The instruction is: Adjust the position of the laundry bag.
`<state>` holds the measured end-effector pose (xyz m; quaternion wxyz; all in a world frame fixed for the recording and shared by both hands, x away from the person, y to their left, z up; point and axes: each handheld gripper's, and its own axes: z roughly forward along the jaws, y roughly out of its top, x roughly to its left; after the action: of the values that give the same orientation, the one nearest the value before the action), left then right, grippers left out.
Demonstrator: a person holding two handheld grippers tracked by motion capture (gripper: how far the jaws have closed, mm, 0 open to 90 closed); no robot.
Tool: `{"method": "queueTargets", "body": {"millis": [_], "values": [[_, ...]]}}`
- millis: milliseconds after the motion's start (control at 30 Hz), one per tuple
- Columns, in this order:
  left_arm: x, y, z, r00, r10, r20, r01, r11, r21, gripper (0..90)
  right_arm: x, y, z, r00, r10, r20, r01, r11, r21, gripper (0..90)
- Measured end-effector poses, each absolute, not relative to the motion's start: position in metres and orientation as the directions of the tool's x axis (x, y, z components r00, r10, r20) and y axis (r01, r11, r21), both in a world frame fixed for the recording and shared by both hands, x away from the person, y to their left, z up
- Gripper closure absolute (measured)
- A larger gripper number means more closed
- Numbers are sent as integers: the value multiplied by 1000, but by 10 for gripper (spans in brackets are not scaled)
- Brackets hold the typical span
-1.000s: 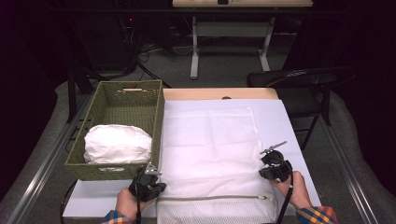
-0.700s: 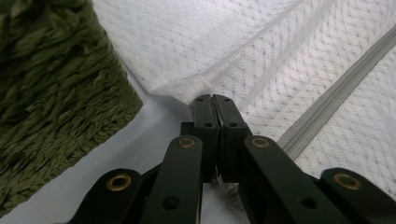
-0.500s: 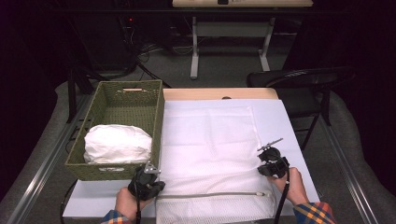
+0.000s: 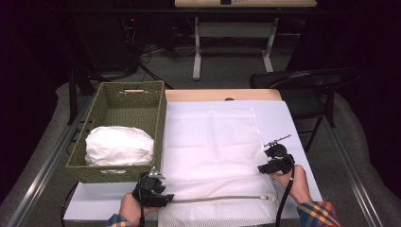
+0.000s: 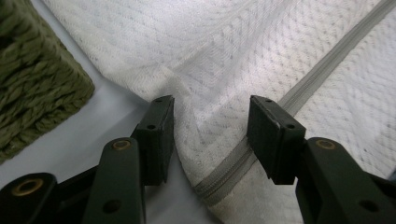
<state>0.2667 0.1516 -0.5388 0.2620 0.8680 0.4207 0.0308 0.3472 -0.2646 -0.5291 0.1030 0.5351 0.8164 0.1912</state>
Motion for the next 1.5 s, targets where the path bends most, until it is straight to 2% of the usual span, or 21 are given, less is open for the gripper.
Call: {"method": "queueTargets", "body": {"millis": [33,67,100,133,233,267,300,333,400,533,833,1067,1100,1133,1167,1200,1267,1300,1333,1433,1500], "values": [[267,151,-539,645,745,-170,713,-506,485,558,349,-264,-530,-406,913,34,835,356,419,503],[267,151,-539,647,745,-164,709,-508,489,619,354,-265,-533,-406,913,32,838,358,412,552],[268,150,-539,651,743,-156,703,-514,491,619,354,-265,-533,-406,913,32,838,358,412,552],[268,148,-540,663,735,-138,690,-530,493,677,356,-265,-533,-407,913,25,835,360,417,602],[269,148,-540,669,729,-143,686,-532,495,746,358,-265,-533,-404,914,23,834,358,419,655],[269,148,-540,674,725,-141,683,-538,495,771,358,-265,-533,-409,912,22,831,363,421,687],[271,148,-541,671,726,-152,685,-529,501,817,360,-265,-533,-418,908,38,830,364,423,801],[271,148,-541,671,726,-152,685,-529,501,839,360,-263,-533,-422,905,60,831,359,425,848],[273,147,-540,671,724,-159,685,-525,505,859,362,-260,-533,-443,895,56,823,381,422,872],[279,142,-543,658,719,-225,704,-481,523,865,366,-261,-533,-439,896,70,826,372,425,877],[285,133,-541,654,734,-183,687,-476,549,869,373,-276,-533,-384,919,85,844,312,436,878],[278,139,-541,660,732,-167,692,-506,515,869,373,-264,-531,-445,888,115,837,366,408,877],[272,138,-540,668,728,-152,684,-520,512,841,372,-262,-529,-463,878,124,834,384,397,841],[272,138,-540,668,728,-152,684,-520,512,762,372,-262,-529,-463,878,124,834,384,397,841],[270,139,-538,669,727,-155,684,-520,512,762,372,-261,-529,-458,879,130,838,379,393,750],[266,140,-537,668,723,-174,687,-511,517,599,373,-263,-529,-455,878,152,839,365,404,607],[258,144,-533,659,728,-192,696,-492,523,452,374,-266,-529,-449,878,167,833,345,432,536],[258,144,-533,659,728,-192,696,-492,523,437,374,-266,-529,-449,878,167,833,345,432,536],[258,147,-532,653,731,-196,700,-485,525,431,376,-267,-531,-436,887,154,839,338,426,414],[265,150,-538,614,762,-206,733,-453,507,442,379,-267,-533,-407,905,124,846,322,426,368],[267,149,-540,608,764,-216,739,-444,508,500,382,-268,-532,-402,906,130,843,312,437,387]]}}
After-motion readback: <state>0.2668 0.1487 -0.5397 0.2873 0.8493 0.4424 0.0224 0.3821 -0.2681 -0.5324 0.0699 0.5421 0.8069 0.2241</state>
